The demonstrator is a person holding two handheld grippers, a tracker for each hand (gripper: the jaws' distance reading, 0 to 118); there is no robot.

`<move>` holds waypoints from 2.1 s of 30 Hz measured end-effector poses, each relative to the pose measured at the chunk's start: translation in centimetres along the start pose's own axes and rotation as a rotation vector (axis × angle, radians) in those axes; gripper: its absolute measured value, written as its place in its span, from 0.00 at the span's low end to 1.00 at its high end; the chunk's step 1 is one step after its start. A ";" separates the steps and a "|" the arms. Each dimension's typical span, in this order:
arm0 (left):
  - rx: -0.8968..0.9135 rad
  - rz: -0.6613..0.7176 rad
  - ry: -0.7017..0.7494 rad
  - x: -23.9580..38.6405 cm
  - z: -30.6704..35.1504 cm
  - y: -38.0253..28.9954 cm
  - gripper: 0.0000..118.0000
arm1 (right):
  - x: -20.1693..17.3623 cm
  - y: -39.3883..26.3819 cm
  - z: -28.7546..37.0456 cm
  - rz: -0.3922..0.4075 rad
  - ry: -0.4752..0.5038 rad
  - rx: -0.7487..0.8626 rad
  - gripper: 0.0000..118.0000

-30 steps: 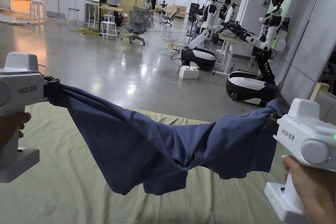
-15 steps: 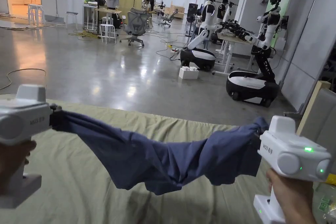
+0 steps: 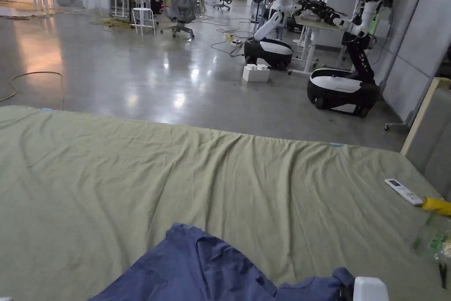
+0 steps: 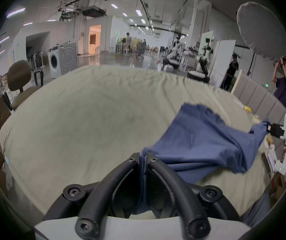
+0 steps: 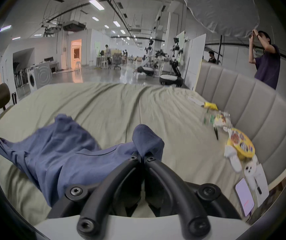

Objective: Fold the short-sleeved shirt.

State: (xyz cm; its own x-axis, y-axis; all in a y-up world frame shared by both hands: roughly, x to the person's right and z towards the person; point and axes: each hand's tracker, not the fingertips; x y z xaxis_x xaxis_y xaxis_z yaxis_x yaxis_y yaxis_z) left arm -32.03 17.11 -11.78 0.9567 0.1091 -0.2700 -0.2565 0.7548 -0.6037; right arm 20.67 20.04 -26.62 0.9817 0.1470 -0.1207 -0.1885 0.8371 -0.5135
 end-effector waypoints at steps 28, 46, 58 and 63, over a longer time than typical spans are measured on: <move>0.455 -0.142 -0.099 11.2 6.2 6.3 0.57 | -6.8 4.8 10.1 -0.006 -0.021 0.420 0.51; 0.403 -0.131 -0.075 12.6 6.3 7.5 0.02 | -5.7 5.8 10.0 -0.082 0.017 0.419 0.01; -0.024 -0.086 -0.165 11.4 -10.8 11.5 0.05 | -4.7 3.2 5.6 -0.084 0.018 0.257 0.01; -0.088 -0.104 -0.193 13.1 -17.0 14.5 0.61 | -3.8 2.2 3.8 -0.070 -0.003 0.202 0.01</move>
State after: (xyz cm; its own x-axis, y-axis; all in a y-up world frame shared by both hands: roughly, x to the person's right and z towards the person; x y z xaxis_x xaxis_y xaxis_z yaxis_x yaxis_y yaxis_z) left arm -25.55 18.46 -36.85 0.9850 0.1619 -0.0592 -0.1579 0.7103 -0.6860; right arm 16.61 23.34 -24.09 0.9924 0.0858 -0.0883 -0.1109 0.9339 -0.3399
